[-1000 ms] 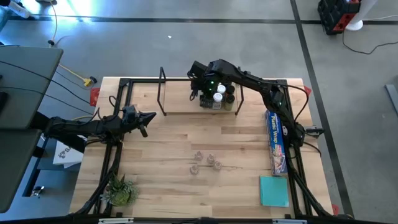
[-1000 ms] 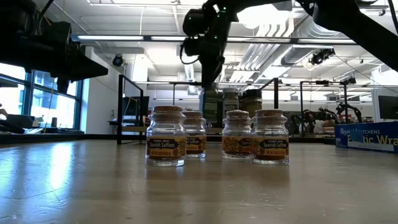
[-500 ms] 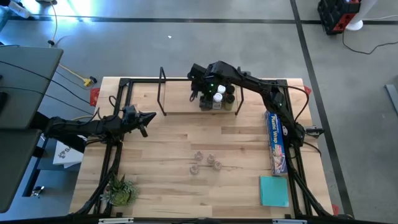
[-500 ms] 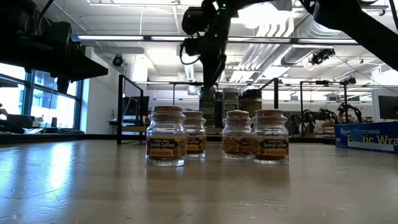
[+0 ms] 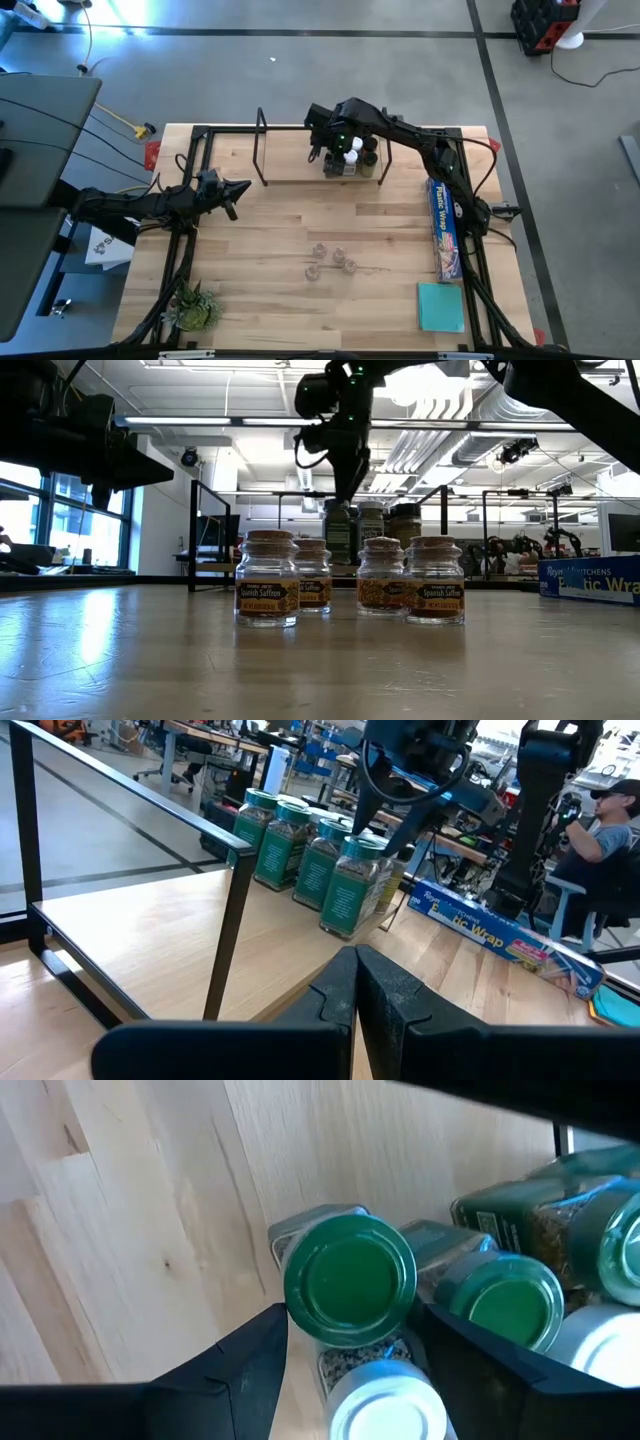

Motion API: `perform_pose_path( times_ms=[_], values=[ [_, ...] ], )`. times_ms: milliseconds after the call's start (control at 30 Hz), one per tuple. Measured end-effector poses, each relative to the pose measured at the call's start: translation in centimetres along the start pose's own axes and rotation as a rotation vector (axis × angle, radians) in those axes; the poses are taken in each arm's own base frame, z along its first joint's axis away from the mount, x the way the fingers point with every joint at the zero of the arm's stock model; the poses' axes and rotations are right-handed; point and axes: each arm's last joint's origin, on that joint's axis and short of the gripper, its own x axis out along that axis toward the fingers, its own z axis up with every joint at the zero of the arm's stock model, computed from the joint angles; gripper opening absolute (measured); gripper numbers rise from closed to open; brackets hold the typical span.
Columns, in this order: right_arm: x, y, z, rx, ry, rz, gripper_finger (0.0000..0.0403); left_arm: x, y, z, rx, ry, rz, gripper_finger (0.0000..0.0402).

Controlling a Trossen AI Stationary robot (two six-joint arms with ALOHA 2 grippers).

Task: Shelf spices
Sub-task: Put the green seasoning bottle on the shelf and align with the other green seasoning bottles

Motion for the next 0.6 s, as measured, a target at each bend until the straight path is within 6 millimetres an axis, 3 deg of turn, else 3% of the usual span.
perform_pose_path(
  times_ms=[600],
  values=[
    [-0.16, 0.52, -0.53, 0.012, 0.056, 0.009, 0.0222, 0.00, 0.00, 0.01, 0.000, 0.000, 0.000, 0.0005]
  ],
)
